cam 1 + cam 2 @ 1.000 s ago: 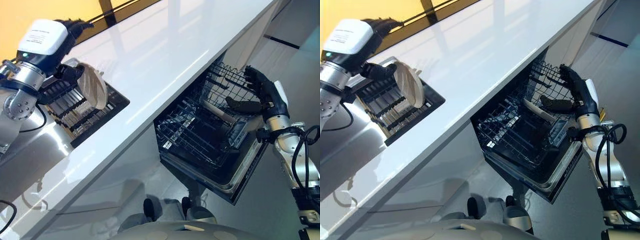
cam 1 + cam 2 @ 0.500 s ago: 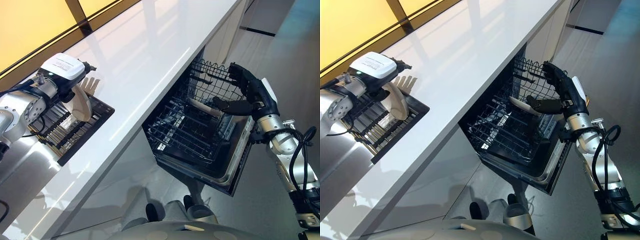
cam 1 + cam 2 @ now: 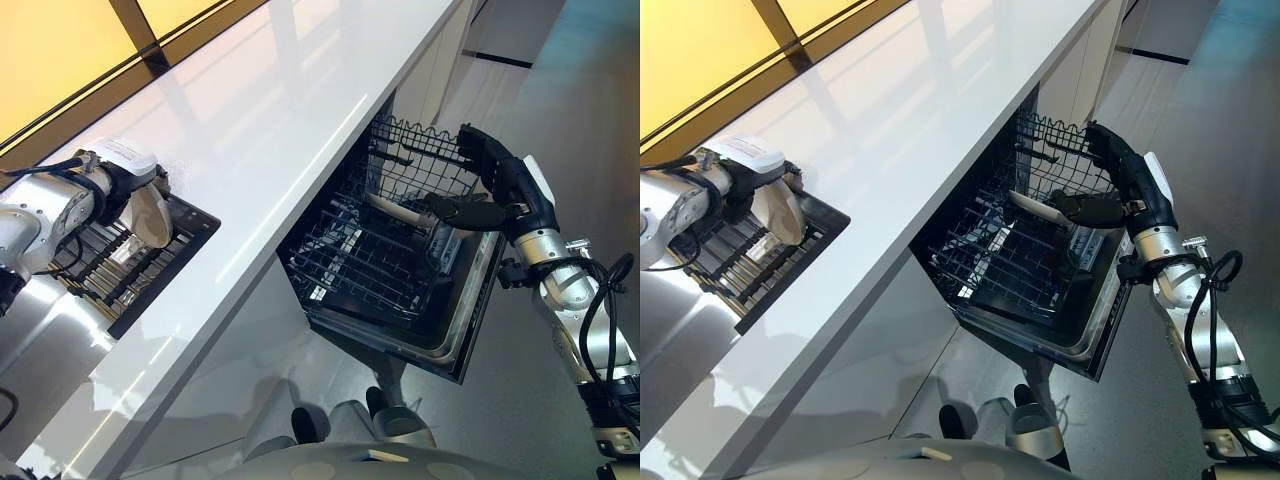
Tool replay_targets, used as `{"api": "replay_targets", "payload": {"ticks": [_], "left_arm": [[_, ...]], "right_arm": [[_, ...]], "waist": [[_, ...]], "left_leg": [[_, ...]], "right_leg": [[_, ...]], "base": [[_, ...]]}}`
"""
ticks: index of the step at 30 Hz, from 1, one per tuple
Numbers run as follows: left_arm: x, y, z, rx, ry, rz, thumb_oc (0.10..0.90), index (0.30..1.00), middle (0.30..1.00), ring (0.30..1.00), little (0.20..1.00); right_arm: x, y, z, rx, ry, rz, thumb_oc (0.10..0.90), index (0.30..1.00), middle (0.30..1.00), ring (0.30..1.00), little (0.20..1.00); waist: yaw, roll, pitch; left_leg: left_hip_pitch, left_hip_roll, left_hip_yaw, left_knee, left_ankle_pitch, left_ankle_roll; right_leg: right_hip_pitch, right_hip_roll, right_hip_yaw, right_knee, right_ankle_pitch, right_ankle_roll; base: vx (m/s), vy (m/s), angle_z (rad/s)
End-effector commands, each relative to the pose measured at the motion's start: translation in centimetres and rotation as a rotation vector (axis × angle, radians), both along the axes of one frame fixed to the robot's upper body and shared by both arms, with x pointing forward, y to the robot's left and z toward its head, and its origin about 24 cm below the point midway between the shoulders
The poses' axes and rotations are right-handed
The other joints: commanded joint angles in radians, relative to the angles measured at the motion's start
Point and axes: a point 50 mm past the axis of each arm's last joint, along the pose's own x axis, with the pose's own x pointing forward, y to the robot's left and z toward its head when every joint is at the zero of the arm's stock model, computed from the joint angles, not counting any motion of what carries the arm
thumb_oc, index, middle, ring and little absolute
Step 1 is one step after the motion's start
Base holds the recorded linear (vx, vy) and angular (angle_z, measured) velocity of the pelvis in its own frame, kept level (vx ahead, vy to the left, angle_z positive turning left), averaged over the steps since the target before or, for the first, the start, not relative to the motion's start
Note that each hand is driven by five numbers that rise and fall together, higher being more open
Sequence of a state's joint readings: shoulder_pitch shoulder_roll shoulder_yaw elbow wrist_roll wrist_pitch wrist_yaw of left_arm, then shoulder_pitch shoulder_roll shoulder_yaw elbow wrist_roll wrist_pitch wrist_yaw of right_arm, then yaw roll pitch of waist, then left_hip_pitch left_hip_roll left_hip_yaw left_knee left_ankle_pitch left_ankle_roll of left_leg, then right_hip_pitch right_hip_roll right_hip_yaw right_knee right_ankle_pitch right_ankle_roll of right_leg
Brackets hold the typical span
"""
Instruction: Pick up plates and place into dishwasher.
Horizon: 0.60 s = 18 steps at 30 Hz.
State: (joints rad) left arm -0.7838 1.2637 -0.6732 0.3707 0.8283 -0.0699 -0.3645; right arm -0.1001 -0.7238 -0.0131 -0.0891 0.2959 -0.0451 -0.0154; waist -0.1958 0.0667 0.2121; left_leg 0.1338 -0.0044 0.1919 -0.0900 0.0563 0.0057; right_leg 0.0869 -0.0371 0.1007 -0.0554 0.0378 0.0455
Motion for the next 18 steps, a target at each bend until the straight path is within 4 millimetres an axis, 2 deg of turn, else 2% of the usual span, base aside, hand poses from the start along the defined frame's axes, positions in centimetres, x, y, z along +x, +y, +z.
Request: {"api": "replay_targets", "payload": {"ticks": [1,10,14,18], "left_arm": [[0.2,2.1,6.2,0.183,-0.191,0.091,0.100,0.300,0.300,0.300,0.200],[0.2,1.3,7.0,0.279,-0.307,0.006,0.100,0.300,0.300,0.300,0.200],[0.1,0.0,6.1,0.261,-0.330,-0.124,0.100,0.300,0.300,0.300,0.200],[-0.4,-0.7,6.4,0.184,-0.390,-0.185,0.100,0.300,0.300,0.300,0.200]], "right_arm": [[-0.4,1.4,7.0,-0.043,-0.317,0.108,0.800,0.900,0.900,0.900,0.900],[-0.4,1.5,7.0,-0.023,-0.330,0.101,0.800,0.900,0.900,0.900,0.900],[-0.6,1.4,7.1,-0.011,-0.355,0.084,0.800,0.900,0.900,0.900,0.900],[-0.8,1.2,8.0,-0.015,-0.422,0.039,0.800,0.900,0.900,0.900,0.900]], "waist": [[0.002,0.020,-0.094],[0.024,0.007,-0.102],[0.037,-0.001,-0.107],[0.050,-0.003,-0.111]], "left_leg": [[0.025,-0.095,-0.048,0.003,-0.118,0.065],[0.022,-0.089,-0.061,0.003,-0.116,0.060],[0.022,-0.089,-0.074,0.003,-0.115,0.057],[0.022,-0.088,-0.087,0.003,-0.115,0.055]], "right_leg": [[-0.048,0.053,-0.029,0.061,0.003,0.067],[-0.034,0.058,-0.046,0.043,-0.004,0.058],[-0.026,0.059,-0.064,0.034,-0.005,0.052],[-0.018,0.059,-0.079,0.028,-0.009,0.049]], "base": [[-0.01,-0.017,-0.03],[-0.02,-0.045,-0.02],[-0.02,-0.052,0.00],[-0.02,-0.038,0.07]]}}
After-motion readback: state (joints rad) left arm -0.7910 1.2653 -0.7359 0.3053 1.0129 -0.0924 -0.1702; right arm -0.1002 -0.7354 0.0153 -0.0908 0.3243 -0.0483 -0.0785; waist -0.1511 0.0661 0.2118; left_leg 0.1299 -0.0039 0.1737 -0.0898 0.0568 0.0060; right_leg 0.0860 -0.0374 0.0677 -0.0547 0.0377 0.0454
